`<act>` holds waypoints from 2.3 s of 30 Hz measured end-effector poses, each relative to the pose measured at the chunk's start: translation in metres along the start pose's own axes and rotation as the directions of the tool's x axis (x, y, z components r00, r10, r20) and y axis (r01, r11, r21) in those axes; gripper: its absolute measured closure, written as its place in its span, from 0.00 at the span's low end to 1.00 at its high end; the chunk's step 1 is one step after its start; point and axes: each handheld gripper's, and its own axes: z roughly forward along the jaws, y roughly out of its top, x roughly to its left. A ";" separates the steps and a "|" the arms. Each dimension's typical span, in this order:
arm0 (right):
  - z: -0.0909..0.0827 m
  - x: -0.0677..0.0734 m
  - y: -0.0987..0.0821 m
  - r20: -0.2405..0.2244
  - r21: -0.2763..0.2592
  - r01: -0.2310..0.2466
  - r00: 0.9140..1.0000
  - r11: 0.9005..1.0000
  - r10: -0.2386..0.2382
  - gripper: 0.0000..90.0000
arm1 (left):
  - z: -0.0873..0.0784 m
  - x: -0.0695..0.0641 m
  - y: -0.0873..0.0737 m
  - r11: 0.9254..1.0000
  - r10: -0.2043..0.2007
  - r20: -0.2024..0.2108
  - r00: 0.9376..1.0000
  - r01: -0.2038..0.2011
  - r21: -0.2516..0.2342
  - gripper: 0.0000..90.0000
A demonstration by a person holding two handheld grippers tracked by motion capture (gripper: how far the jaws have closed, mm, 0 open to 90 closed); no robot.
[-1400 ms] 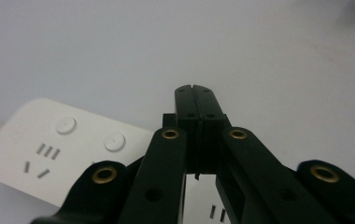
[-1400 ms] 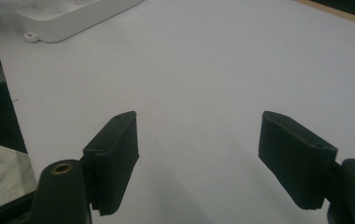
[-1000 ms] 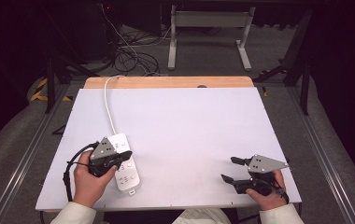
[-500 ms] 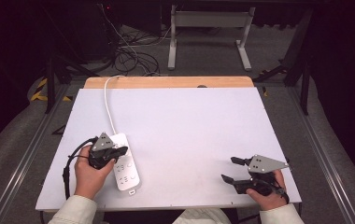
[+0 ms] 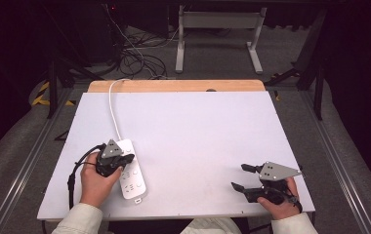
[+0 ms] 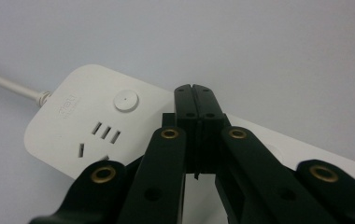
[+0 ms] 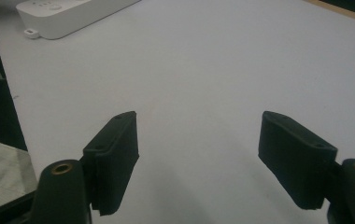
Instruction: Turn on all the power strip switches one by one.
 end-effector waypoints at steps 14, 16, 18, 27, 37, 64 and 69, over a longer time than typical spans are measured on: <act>-0.001 0.000 0.000 -0.001 0.000 0.001 1.000 1.000 -0.001 0.33 | 0.002 0.002 -0.002 1.000 -0.027 0.020 0.999 0.027 -0.015 1.00; 0.000 0.000 0.000 -0.001 -0.001 0.000 1.000 1.000 0.000 0.33 | 0.002 0.002 -0.003 0.999 -0.028 0.016 0.999 0.028 -0.018 1.00; 0.000 0.000 0.000 -0.002 -0.001 0.000 1.000 1.000 0.000 0.33 | 0.002 0.001 -0.003 1.000 -0.018 0.008 1.000 0.018 -0.013 1.00; 0.000 0.001 0.000 -0.001 0.000 0.000 1.000 1.000 0.000 0.33 | 0.003 0.003 -0.004 1.000 -0.011 0.008 1.000 0.011 -0.021 1.00; 0.000 0.001 0.000 -0.002 -0.001 0.000 1.000 1.000 0.000 0.33 | 0.004 0.003 -0.005 1.000 -0.023 0.013 1.000 0.024 -0.019 1.00; 0.001 0.000 0.000 0.001 0.006 -0.004 1.000 1.000 0.004 0.33 | -0.025 0.002 0.011 0.989 -0.034 0.007 0.999 0.035 -0.142 1.00; 0.001 0.001 0.000 -0.002 0.002 -0.002 1.000 1.000 0.002 0.33 | -0.020 0.000 0.010 0.993 -0.026 0.002 1.000 0.026 -0.116 1.00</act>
